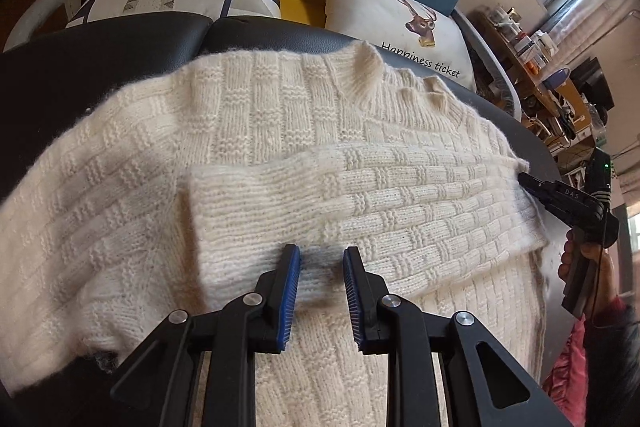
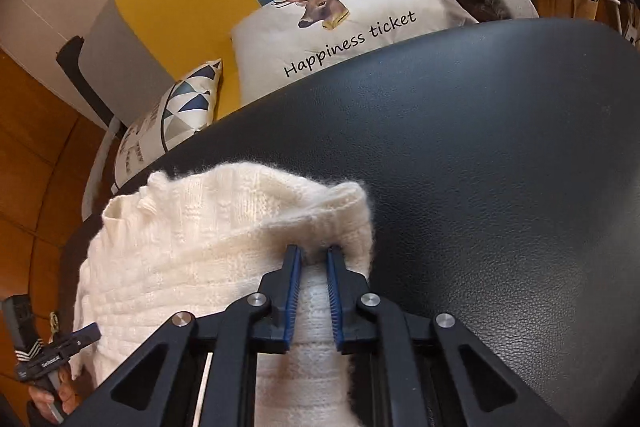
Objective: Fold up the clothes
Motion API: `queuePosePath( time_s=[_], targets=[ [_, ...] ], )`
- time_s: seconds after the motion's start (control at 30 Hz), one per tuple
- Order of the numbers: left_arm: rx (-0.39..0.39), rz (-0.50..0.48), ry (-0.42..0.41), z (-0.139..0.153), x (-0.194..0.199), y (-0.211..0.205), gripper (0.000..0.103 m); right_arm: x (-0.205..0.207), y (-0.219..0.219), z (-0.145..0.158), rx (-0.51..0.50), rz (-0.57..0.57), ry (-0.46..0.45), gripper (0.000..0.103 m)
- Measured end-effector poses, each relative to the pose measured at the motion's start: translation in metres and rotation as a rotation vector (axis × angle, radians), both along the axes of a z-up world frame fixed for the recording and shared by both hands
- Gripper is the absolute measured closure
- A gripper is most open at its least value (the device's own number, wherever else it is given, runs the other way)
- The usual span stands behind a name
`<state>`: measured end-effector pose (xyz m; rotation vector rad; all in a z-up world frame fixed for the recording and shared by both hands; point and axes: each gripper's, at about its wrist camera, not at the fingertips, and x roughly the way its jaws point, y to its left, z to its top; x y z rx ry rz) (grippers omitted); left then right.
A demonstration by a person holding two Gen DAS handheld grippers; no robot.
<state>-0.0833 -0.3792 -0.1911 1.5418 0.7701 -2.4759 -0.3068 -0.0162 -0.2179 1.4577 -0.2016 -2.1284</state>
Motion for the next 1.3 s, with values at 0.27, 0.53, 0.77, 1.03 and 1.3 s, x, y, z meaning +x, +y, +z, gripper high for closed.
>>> queuePosePath(
  time_s=[0.27, 0.53, 0.77, 1.03, 1.3],
  targets=[
    [0.006, 0.0, 0.076, 0.028, 0.012, 0.013, 0.079, 0.059, 0.007, 0.038, -0.007, 0.175, 0.076, 0.086],
    [-0.061, -0.054, -0.011, 0.005, -0.004, 0.044, 0.079, 0.093, 0.022, 0.006, 0.11, 0.159, 0.031, 0.09],
    [-0.002, 0.008, 0.016, 0.004, 0.003, 0.032, 0.079, 0.098, 0.034, 0.011, 0.047, 0.111, 0.024, 0.088],
    [0.296, 0.276, 0.209, 0.039, 0.113, -0.048, 0.062, 0.142, 0.017, 0.058, -0.098, 0.131, 0.106, 0.078],
    [0.344, 0.749, 0.291, 0.04, 0.328, -0.168, 0.054, 0.228, -0.057, 0.056, -0.124, 0.317, 0.122, 0.078]
  ],
)
